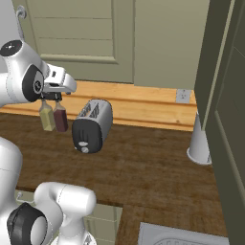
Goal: Start the toaster. Once the lever pops up, take the bread to the plate on the dining counter.
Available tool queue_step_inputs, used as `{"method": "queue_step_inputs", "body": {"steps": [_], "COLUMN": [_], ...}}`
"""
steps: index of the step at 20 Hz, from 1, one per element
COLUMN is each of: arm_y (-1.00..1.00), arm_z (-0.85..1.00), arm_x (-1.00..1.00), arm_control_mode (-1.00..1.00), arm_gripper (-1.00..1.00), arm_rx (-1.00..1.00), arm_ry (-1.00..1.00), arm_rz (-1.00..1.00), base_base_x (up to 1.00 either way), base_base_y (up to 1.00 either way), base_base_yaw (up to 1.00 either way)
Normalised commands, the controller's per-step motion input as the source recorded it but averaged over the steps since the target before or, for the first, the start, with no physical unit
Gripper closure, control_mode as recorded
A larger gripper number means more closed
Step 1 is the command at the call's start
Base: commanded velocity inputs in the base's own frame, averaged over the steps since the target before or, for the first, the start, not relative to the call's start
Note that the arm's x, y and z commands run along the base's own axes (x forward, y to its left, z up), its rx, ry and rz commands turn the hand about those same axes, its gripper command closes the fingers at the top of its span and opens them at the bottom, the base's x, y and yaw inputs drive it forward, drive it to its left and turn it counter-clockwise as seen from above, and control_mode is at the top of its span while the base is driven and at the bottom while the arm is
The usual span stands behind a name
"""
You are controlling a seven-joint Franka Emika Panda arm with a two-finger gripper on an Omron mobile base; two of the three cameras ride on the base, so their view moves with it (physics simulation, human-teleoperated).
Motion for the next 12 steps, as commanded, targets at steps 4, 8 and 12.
{"method": "queue_step_inputs", "body": {"steps": [4, 8, 12], "arm_y": [0.00, 0.00, 0.00], "arm_z": [0.00, 0.00, 0.00], "arm_x": [0.00, 0.00, 0.00], "arm_control_mode": [-1.00, -1.00, -1.00], "arm_gripper": [-1.00, -1.00, -1.00], "arm_rx": [0.00, 0.00, 0.00], "arm_ry": [0.00, 0.00, 0.00], "arm_rz": [0.00, 0.00, 0.00], "base_base_x": [0.00, 0.00, 0.00], "base_base_y": [0.00, 0.00, 0.00], "base_base_yaw": [0.00, 0.00, 0.00]}}
